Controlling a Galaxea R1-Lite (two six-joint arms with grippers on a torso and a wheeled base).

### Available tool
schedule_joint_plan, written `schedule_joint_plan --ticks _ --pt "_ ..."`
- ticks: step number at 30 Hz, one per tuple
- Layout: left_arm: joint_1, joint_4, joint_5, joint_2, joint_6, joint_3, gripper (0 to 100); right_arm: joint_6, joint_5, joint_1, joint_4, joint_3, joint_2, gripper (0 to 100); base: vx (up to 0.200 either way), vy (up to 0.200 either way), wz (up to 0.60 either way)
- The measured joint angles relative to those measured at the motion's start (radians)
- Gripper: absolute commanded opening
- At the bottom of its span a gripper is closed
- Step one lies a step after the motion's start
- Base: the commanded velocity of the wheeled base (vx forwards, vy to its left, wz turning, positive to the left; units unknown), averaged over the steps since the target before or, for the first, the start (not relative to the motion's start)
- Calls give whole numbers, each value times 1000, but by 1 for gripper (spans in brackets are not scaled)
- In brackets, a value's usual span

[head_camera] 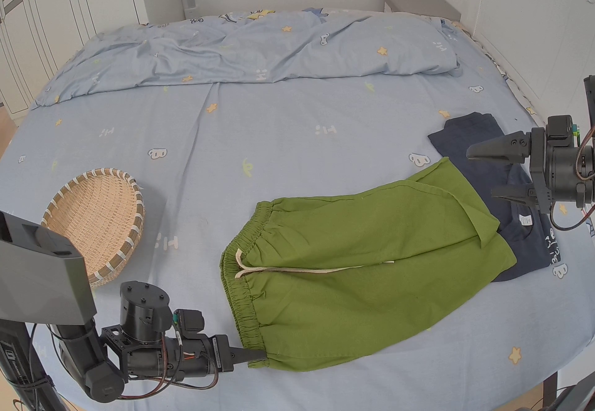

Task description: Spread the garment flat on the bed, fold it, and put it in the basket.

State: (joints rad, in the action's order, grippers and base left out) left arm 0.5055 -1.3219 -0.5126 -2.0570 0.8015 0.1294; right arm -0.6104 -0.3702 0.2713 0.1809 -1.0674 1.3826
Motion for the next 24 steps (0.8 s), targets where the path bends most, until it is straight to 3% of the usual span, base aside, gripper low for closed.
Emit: schedule_joint_plan --ticks 3,12,24 --pt "-23 27 -34 50 14 -11 0 0 -10 0 5 0 0 100 0 0 0" --pt "-136 331 -109 259 18 -41 0 54 -45 0 59 35 12 100 0 0 0" --pt "-269 402 -121 418 -22 -105 0 135 -66 -14 53 260 67 100 0 0 0"
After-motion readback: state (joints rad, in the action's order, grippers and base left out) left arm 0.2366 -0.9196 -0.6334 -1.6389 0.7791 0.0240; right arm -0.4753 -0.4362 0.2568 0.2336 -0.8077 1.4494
